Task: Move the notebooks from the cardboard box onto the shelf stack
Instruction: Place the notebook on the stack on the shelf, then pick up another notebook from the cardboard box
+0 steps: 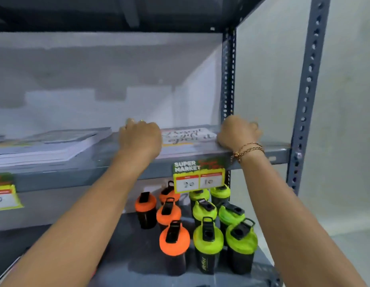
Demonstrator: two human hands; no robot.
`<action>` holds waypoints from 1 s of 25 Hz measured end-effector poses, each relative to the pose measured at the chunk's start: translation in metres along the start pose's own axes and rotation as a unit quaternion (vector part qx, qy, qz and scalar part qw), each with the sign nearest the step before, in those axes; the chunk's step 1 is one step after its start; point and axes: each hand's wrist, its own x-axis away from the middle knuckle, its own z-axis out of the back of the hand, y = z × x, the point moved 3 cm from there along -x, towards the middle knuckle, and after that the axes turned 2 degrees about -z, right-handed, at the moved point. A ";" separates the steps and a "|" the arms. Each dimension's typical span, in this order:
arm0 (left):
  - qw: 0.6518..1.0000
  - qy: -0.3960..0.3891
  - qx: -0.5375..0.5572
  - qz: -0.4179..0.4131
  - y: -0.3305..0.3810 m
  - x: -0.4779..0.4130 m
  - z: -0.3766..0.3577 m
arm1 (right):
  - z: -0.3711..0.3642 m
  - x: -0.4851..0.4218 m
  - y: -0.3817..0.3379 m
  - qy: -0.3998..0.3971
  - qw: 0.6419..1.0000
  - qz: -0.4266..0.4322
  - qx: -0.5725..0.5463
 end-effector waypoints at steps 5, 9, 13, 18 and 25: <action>0.914 0.309 0.091 -0.248 0.131 0.086 -0.014 | 0.021 0.116 0.120 0.430 0.871 0.130 -0.200; 0.853 -0.051 0.232 -0.465 0.289 0.227 -0.135 | -0.053 0.222 0.346 0.406 0.885 -0.197 -0.117; 0.687 -0.441 0.136 -0.561 0.391 0.386 -0.298 | -0.138 0.366 0.514 0.157 0.810 -0.564 -0.008; 0.658 -0.620 0.018 -0.427 0.402 0.518 -0.441 | -0.190 0.496 0.593 -0.067 0.551 -0.831 -0.026; 0.761 -0.556 0.054 -0.331 0.408 0.545 -0.445 | -0.208 0.514 0.604 0.001 0.553 -0.832 -0.034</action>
